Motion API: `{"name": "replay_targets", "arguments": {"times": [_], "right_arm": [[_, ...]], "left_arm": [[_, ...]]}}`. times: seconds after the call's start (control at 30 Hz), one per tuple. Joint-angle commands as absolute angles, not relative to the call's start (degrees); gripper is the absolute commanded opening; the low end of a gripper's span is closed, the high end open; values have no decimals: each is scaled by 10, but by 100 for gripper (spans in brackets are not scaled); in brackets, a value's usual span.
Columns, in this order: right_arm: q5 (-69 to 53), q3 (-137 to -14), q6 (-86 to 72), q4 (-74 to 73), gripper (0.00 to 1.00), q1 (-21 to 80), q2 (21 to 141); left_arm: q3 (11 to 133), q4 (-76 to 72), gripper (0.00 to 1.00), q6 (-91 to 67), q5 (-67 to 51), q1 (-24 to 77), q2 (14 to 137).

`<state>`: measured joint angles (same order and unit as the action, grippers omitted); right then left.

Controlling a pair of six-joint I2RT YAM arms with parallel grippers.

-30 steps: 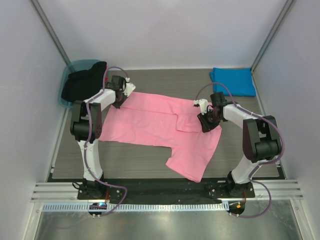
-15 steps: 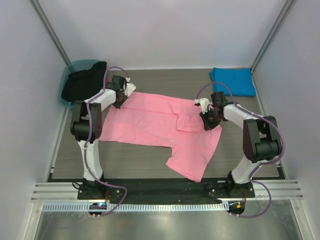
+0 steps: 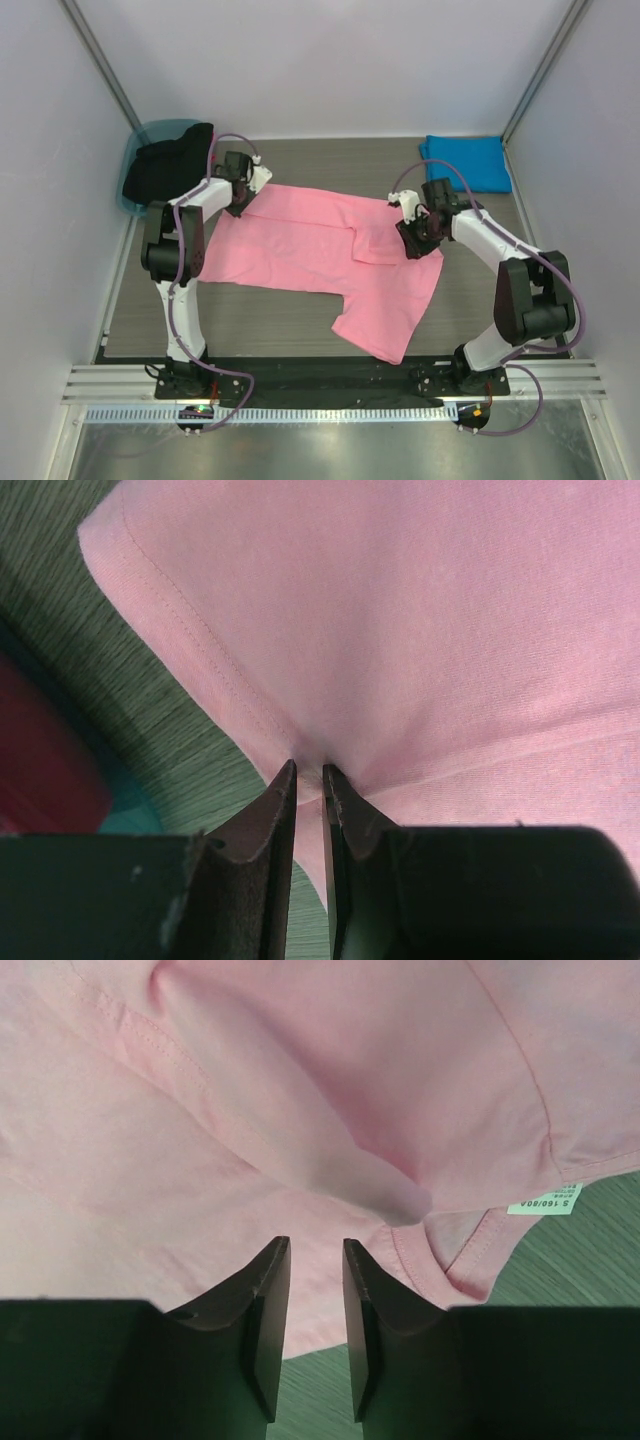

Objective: Fold and stack the t-shirts
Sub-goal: Fold the tshirt

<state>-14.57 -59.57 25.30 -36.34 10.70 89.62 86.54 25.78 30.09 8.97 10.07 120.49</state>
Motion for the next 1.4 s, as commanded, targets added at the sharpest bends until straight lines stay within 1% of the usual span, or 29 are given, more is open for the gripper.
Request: {"name": "replay_targets", "arguments": {"times": [0.0, 0.07, 0.6, 1.0, 1.2, 1.3, 1.33, 1.37], "right_arm": [[-129, -593, 251, -374, 34, 108, 899], [-122, -590, 256, -372, 37, 107, 910], [-99, -632, 271, -338, 36, 99, 995], [-95, -629, 255, -320, 35, 90, 998], [-117, -630, 244, -315, 32, 90, 1005], [-128, -632, 244, -317, 27, 89, 1008], [-130, -635, 244, -319, 20, 90, 1008], [-131, -635, 244, -322, 16, 90, 1010]], "left_arm": [[873, 266, 17, 291, 70, 105, 1215], [872, 266, 17, 291, 70, 105, 1216], [863, 265, 17, 295, 80, 105, 1216], [870, 266, 17, 294, 77, 109, 1223], [869, 267, 17, 294, 77, 112, 1224], [869, 267, 17, 294, 77, 112, 1224], [869, 267, 17, 294, 77, 112, 1223], [868, 267, 17, 294, 77, 112, 1223]]}}
